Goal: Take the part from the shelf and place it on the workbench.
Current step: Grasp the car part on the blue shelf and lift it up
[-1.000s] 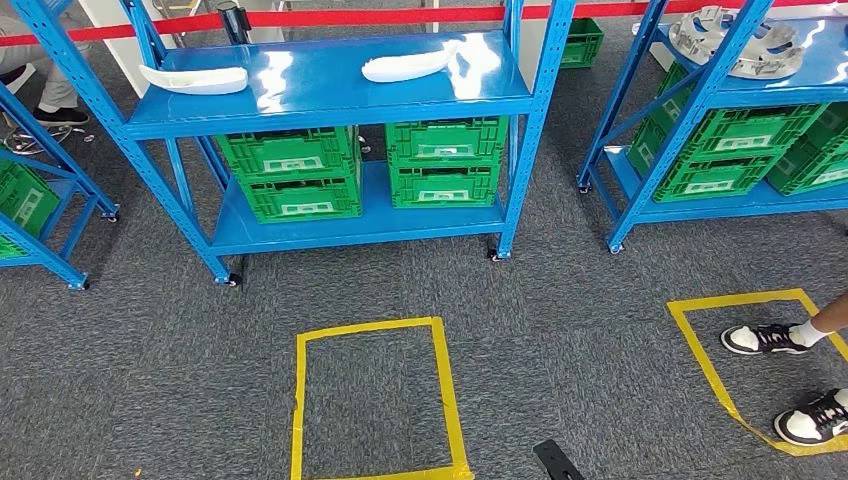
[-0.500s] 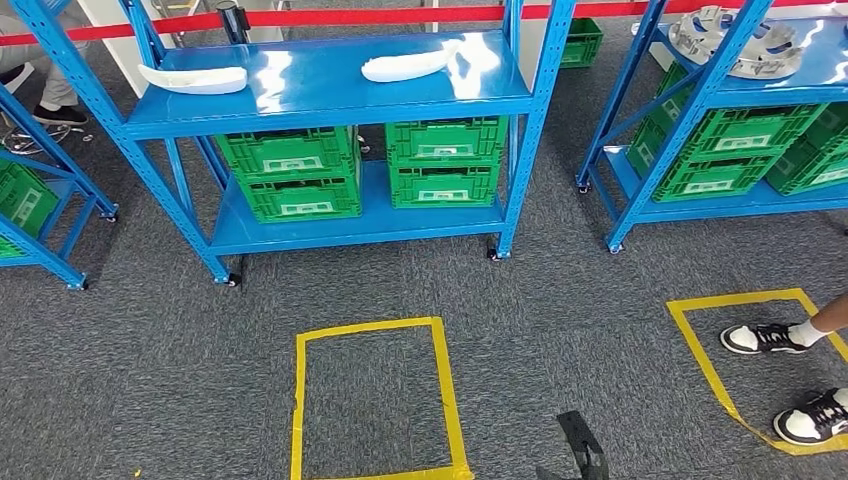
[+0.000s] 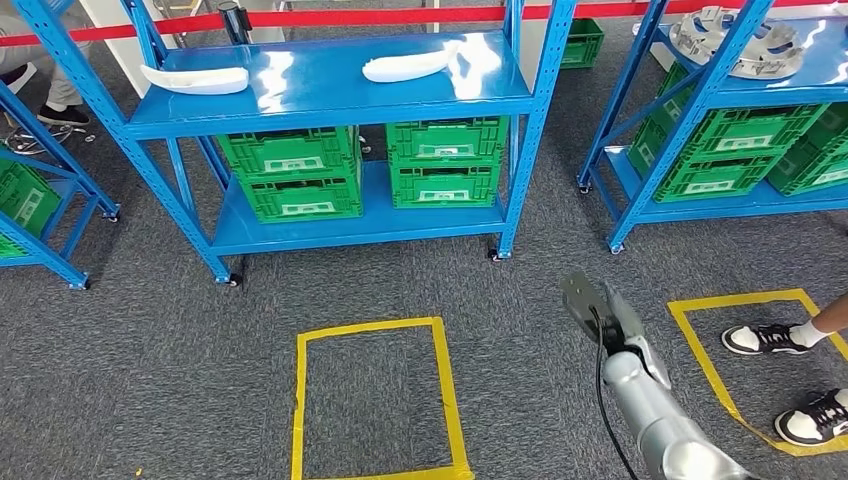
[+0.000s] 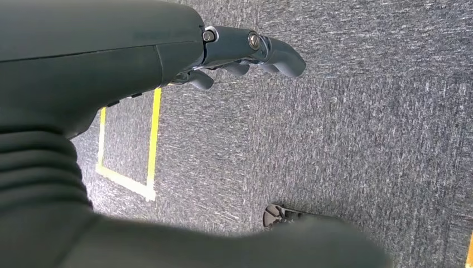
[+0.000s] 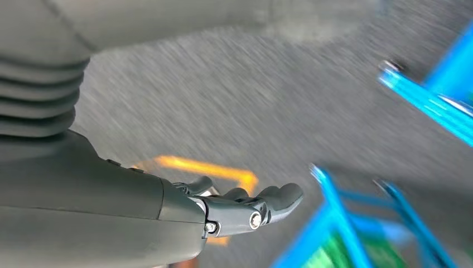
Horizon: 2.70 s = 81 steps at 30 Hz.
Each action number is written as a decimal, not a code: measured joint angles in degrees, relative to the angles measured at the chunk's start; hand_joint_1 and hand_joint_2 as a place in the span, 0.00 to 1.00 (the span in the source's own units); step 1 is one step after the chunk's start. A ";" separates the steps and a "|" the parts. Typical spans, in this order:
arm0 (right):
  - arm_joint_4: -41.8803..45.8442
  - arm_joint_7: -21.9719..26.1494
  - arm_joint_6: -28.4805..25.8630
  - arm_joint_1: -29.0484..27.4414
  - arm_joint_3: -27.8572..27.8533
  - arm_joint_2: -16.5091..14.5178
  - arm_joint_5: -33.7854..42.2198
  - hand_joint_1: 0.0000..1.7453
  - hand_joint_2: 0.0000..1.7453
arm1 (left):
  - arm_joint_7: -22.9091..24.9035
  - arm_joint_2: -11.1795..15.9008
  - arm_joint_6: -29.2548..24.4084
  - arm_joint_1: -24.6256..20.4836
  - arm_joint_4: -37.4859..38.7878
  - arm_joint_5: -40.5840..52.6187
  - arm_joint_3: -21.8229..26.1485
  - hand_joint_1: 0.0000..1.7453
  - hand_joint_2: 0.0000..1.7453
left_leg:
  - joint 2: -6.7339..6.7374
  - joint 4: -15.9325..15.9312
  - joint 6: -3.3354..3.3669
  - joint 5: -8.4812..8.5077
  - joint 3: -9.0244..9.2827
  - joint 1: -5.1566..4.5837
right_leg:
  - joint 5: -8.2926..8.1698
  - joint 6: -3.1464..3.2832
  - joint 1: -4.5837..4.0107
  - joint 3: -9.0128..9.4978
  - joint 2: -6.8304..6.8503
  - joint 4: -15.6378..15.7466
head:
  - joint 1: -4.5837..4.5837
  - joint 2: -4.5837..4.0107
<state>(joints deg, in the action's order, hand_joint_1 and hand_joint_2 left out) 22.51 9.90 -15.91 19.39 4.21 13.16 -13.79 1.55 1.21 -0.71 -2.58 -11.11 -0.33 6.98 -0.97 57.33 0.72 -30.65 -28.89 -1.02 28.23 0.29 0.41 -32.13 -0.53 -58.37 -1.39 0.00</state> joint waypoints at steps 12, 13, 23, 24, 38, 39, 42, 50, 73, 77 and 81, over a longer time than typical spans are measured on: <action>6.43 -1.65 1.68 17.58 6.07 -1.69 -16.89 0.00 0.00 | -0.34 -0.08 0.90 -1.36 0.39 0.22 0.51 0.00 0.00 | -0.03 0.02 -0.03 0.12 0.33 0.00 | -0.10 -0.02 0.00 0.00 0.01 -0.03 | -0.01 0.00; 6.97 -1.84 1.99 18.79 6.89 -2.13 -18.41 0.00 0.00 | -0.34 -0.12 1.00 -1.47 0.40 0.27 0.51 0.00 0.00 | -0.03 0.02 -0.04 0.12 0.33 0.00 | -0.11 -0.02 0.00 0.00 0.01 -0.03 | 0.00 0.00; 11.74 -3.52 5.44 30.16 16.20 -6.47 -33.42 0.00 0.00 | -0.33 -0.63 1.79 -2.47 0.54 0.34 0.55 0.00 0.00 | -0.03 0.02 -0.05 0.20 0.36 0.01 | -0.12 -0.03 -0.01 0.00 0.00 -0.05 | 0.00 0.00; 12.30 -3.55 5.81 30.94 17.46 -6.78 -34.81 0.00 0.00 | -0.32 -0.72 1.87 -2.57 0.55 0.34 0.56 0.00 0.00 | -0.03 0.02 -0.06 0.20 0.36 0.01 | -0.12 -0.03 -0.01 -0.01 -0.01 -0.05 | 0.00 0.00; 22.14 -7.47 5.53 33.28 31.65 -4.88 -49.18 0.00 0.00 | 0.40 -1.05 3.13 -3.03 0.71 2.23 0.58 0.00 0.00 | -0.05 0.10 -0.07 0.21 0.36 0.00 | -0.13 -0.04 -0.01 -0.01 -0.05 -0.04 | 0.00 0.00; 22.76 -7.70 5.04 33.01 32.01 -4.35 -49.23 0.00 0.00 | 0.41 -1.05 3.24 -3.03 0.72 2.40 0.58 0.00 0.00 | -0.04 0.16 -0.05 0.20 0.35 -0.02 | -0.16 -0.08 0.01 -0.01 -0.05 0.00 | 0.00 0.00; 24.68 -8.10 3.87 31.67 32.87 -2.61 -49.22 0.00 0.00 | 0.44 -1.02 3.71 -3.03 0.74 2.74 0.58 0.00 0.00 | -0.02 0.39 0.04 0.14 0.25 -0.21 | -0.29 -0.24 0.09 -0.03 -0.05 0.09 | 0.01 0.00; 28.93 -8.47 2.32 28.18 33.43 2.18 -48.41 0.00 0.00 | 0.39 -1.12 4.42 -3.02 0.85 2.84 0.58 0.00 0.00 | 0.21 -0.47 1.34 0.73 0.34 0.10 | -0.06 -1.15 0.02 -0.69 -0.02 -0.64 | -0.05 0.00; 30.80 -9.43 1.03 20.02 34.25 1.31 -49.46 0.00 0.00 | -0.04 -1.28 4.81 -2.31 0.86 1.39 1.33 0.00 0.00 | 0.72 14.75 -2.68 -3.38 -9.65 1.31 | -0.83 1.28 0.51 -2.16 0.03 -0.91 | 0.02 0.00; 30.79 -9.26 0.73 19.89 34.32 0.13 -49.83 0.00 0.00 | -0.35 -1.26 4.78 -2.08 0.96 1.34 1.39 0.00 0.00 | 0.65 2.50 -1.87 4.08 -5.84 1.00 | 0.30 0.37 0.31 -0.80 -0.06 -0.83 | 0.12 0.00; 30.76 -8.42 0.39 19.92 34.35 -0.35 -49.97 0.00 0.00 | -0.56 -1.33 4.73 -1.59 1.00 1.28 1.73 0.00 0.00 | 0.61 1.30 -0.30 3.66 -5.11 1.08 | 0.88 -0.90 0.27 -0.95 -0.01 -0.99 | 0.02 0.00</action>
<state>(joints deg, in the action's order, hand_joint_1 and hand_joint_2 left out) 53.27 1.48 -15.52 39.32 38.56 12.81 -63.76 0.99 -0.11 4.02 -4.17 -10.11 0.95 8.71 -0.36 58.64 0.41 -26.99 -34.00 0.06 29.12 -0.61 0.67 -33.08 -0.54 -59.36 -1.38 0.00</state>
